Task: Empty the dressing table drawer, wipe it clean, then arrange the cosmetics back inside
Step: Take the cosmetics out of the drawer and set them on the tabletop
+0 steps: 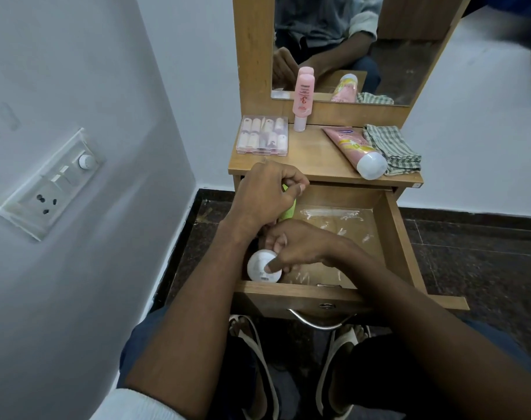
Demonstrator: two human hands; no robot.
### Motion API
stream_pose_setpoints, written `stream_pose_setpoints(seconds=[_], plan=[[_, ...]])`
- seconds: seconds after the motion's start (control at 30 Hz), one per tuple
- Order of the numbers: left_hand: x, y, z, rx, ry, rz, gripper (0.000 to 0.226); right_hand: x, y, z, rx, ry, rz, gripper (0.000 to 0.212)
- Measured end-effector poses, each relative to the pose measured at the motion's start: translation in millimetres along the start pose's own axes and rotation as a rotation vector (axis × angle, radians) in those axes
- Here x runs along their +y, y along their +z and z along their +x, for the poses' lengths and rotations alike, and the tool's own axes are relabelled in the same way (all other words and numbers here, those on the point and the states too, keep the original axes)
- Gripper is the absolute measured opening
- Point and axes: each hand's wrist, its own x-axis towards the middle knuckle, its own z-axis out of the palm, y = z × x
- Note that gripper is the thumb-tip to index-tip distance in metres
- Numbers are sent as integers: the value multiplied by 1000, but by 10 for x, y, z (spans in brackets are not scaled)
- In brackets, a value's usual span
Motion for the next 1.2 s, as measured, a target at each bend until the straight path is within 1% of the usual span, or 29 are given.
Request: stream_pose_setpoints(seconds=[0.1, 0.2, 0.27, 0.33, 0.43, 0.53, 0.6, 0.67, 0.7, 0.8, 0.87, 0.97, 1.1, 1.2], plan=[[-57, -12, 29, 64, -29, -23, 12, 59, -249, -92, 95, 36, 113, 15], [-70, -30, 46, 159, -58, -17, 11, 119, -503, -200, 252, 67, 237, 19], [-56, -42, 66, 236, -93, -26, 11, 139, -635, -276, 386, 58, 314, 22], [-49, -44, 96, 292, -130, -36, 12, 138, -733, -316, 560, 20, 364, 24], [-37, -39, 152, 351, -130, -31, 13, 97, -853, -280, 816, -26, 338, 26], [-40, -33, 251, 385, -126, -6, 13, 14, -972, -149, 951, -25, 350, 25], [-52, -33, 321, 381, -126, 12, 13, -14, -1033, -18, 988, 30, 353, 25], [-70, -32, 380, 374, -107, 25, 13, -23, -1055, 118, 987, 78, 342, 23], [-78, -32, 403, 373, -98, 30, 12, -18, -1056, 173, 1006, 82, 291, 24], [-89, -27, 441, 371, -82, 40, 12, -25, -1037, 207, 1105, 63, 22, 34], [-96, -25, 451, 377, -72, 43, 12, -23, -1011, 209, 1110, -4, -130, 35], [-128, -16, 460, 378, -70, 35, 12, -15, -982, 257, 1061, -49, -263, 25], [-156, 2, 462, 363, -81, 37, 10, 49, -1079, 408, 1070, 18, -384, 17], [-166, 1, 465, 364, -72, 37, 10, 46, -1154, 495, 1077, 81, -465, 15]])
